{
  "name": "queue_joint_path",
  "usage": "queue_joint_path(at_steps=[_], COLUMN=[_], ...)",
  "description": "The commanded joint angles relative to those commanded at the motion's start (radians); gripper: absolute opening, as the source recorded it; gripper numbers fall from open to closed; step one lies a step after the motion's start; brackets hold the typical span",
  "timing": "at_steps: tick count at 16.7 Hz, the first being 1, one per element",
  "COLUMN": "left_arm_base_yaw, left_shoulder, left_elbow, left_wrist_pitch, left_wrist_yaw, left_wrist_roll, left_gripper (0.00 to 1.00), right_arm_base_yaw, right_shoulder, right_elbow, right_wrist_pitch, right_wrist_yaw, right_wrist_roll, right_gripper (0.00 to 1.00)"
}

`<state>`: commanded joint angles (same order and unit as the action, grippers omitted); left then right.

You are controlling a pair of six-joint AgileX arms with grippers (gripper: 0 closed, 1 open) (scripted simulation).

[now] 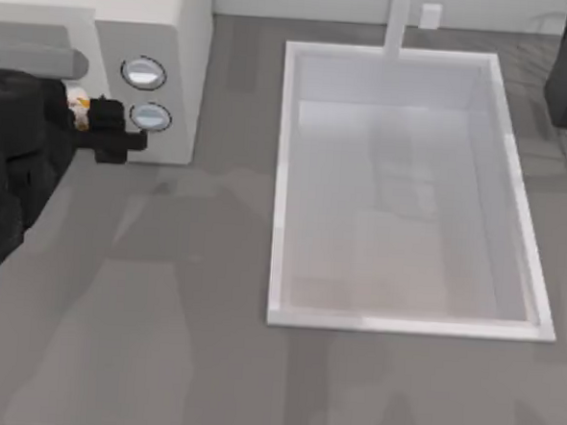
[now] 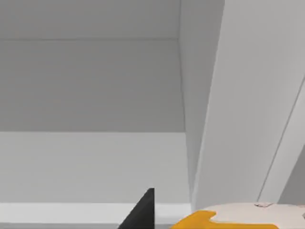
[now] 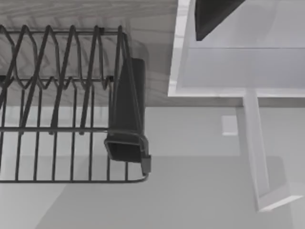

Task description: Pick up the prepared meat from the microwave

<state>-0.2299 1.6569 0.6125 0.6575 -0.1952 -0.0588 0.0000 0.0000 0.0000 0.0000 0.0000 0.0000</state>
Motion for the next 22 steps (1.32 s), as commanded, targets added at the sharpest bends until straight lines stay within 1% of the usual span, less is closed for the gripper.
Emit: queue_joint_path(at_steps=[4, 7, 10, 14, 22], left_arm_base_yaw=[-0.004, -0.006, -0.006, -0.006, -0.006], left_shoulder=[0.199, 0.313, 0.366, 0.367, 0.367], left_elbow=[-0.062, -0.107, -0.132, -0.132, -0.132], left_wrist_pitch=[0.304, 0.466, 0.531, 0.533, 0.533], left_wrist_yaw=[0.004, 0.008, 0.010, 0.010, 0.010], left_wrist_roll=[0.000, 0.000, 0.000, 0.000, 0.000], left_gripper=[0.00, 0.00, 0.00, 0.00, 0.60], right_arm_base_yaw=[0.000, 0.000, 0.000, 0.000, 0.000], right_shoulder=[0.000, 0.000, 0.000, 0.000, 0.000], right_elbow=[0.000, 0.000, 0.000, 0.000, 0.000], right_wrist_pitch=[0.000, 0.000, 0.000, 0.000, 0.000], right_wrist_yaw=[0.000, 0.000, 0.000, 0.000, 0.000], right_wrist_roll=[0.000, 0.000, 0.000, 0.000, 0.000], right_gripper=[1.00, 1.00, 1.00, 1.00, 1.00])
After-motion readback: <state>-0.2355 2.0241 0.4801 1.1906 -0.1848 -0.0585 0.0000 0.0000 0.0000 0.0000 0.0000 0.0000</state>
